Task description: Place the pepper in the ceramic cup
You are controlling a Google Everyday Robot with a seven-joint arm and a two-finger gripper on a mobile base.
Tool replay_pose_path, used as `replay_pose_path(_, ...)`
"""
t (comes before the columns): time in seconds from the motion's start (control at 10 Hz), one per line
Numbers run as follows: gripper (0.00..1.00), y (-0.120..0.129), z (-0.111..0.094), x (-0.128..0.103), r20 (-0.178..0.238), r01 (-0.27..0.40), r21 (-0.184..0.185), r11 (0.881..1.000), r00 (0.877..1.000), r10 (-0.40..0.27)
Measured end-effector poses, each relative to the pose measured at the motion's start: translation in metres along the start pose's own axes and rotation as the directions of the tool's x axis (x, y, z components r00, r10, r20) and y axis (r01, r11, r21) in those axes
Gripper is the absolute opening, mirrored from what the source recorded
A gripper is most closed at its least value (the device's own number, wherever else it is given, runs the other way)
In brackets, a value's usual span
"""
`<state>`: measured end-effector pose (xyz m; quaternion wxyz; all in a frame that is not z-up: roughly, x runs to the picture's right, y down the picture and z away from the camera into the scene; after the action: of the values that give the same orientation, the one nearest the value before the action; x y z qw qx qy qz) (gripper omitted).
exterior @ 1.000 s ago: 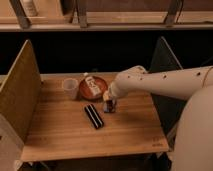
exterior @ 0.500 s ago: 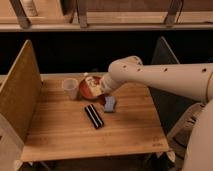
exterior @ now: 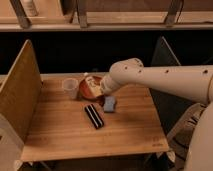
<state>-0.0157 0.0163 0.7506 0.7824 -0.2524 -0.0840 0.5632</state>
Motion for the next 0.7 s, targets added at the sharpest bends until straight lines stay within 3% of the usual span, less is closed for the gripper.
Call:
replay_pose_path(0.3,0.00,-0.025,0.008,-0.024,0.035,-0.018,0.012,1.000,0.999,0.018)
replay_pose_path(0.7,0.00,-0.024,0.025,-0.092,0.063,0.109,0.009,0.994,0.992,-0.110)
